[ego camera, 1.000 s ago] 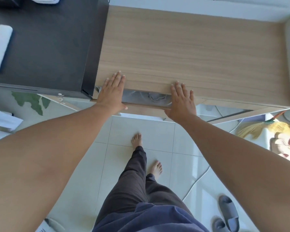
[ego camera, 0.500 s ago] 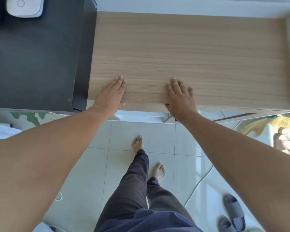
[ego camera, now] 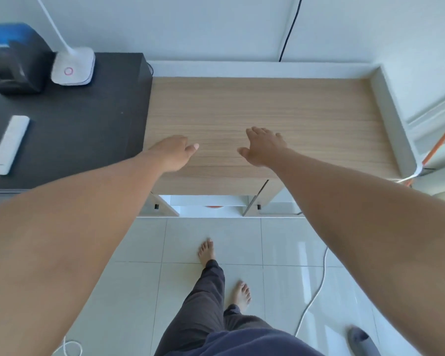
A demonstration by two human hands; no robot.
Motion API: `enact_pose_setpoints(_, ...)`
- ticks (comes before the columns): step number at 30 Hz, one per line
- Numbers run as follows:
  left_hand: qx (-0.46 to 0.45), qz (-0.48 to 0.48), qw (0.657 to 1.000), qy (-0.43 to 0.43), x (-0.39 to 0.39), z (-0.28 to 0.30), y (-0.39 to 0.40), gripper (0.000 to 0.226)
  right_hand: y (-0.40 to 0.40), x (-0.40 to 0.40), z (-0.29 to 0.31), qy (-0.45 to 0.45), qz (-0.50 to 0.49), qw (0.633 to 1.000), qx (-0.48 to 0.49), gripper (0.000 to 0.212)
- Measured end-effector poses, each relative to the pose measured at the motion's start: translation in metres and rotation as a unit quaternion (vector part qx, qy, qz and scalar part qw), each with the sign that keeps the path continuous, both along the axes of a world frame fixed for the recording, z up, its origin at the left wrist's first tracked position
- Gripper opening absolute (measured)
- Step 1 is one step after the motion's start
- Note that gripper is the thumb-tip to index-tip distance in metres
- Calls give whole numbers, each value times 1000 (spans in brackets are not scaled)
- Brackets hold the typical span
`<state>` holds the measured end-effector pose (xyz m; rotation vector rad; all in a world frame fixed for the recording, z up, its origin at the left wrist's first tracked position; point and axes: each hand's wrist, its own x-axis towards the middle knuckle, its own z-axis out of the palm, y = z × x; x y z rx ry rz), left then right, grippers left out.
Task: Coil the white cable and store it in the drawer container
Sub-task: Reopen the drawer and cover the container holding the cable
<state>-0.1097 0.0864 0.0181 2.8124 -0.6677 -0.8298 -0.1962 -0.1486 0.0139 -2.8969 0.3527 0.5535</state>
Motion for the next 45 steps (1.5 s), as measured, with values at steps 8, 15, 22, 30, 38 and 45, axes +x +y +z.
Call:
enact_pose_setpoints(8, -56, -2, 997, -49, -34, -9, 6, 29, 20, -38, -12, -1, 11, 1000, -13, 59)
enact_pose_setpoints(15, -167, 344, 924, 29, -89, -101, 37, 21, 41, -104, -79, -17, -296, 941, 164, 21)
enact_pose_setpoints(22, -323, 649, 620, 300, -64, -214, 34, 33, 48, -79, -185, -5, -630, 565, 533, 17)
enact_pose_setpoints(30, -482, 694, 430, 318, -44, -271, 8, 35, 53, -36, -261, -84, -676, 349, 644, 35)
enact_pose_setpoints(38, -455, 714, 422, 324, -84, -256, 23, 33, 71, -78, -240, -79, -677, 328, 654, 47)
enact_pose_setpoints(45, -413, 735, 430, 323, -146, -244, 45, 39, 86, -147, -231, -8, -671, 367, 644, 33)
